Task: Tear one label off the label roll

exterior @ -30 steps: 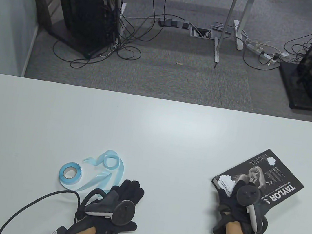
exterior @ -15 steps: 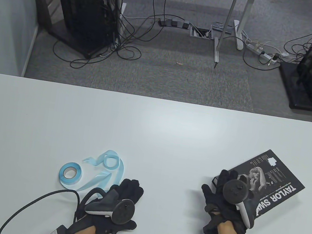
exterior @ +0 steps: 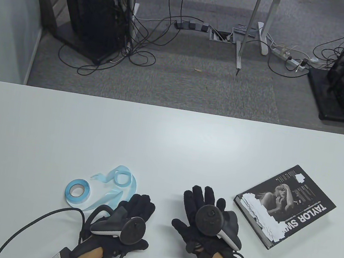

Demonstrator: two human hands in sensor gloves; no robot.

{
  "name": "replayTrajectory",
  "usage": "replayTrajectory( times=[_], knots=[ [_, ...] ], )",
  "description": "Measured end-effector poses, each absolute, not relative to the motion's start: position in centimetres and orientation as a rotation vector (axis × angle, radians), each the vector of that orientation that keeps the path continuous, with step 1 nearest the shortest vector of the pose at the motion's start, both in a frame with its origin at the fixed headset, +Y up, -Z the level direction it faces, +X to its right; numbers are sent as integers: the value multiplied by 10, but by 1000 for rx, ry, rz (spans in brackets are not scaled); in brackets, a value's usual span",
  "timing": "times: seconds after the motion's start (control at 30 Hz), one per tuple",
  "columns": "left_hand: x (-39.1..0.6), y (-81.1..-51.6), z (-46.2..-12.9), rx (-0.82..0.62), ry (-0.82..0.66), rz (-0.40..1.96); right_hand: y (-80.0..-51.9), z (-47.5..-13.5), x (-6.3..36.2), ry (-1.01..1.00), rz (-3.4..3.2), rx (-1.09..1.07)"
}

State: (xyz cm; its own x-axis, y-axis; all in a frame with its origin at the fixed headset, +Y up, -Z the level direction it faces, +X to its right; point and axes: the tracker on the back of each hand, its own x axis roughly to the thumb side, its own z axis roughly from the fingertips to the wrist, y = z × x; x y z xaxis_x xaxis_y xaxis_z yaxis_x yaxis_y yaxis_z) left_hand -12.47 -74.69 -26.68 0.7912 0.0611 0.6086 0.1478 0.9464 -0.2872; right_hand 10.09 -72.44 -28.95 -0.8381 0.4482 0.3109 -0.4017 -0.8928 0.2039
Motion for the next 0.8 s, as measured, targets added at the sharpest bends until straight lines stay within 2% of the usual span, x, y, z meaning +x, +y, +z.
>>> replayTrajectory(
  times=[0.3, 0.8],
  knots=[
    [-125, -748, -269, -349, -652, -68, -729, -278, 73, 253, 2646, 647],
    [-129, -755, -281, -385, -626, -99, -744, -285, 67, 411, 2674, 662]
  ],
)
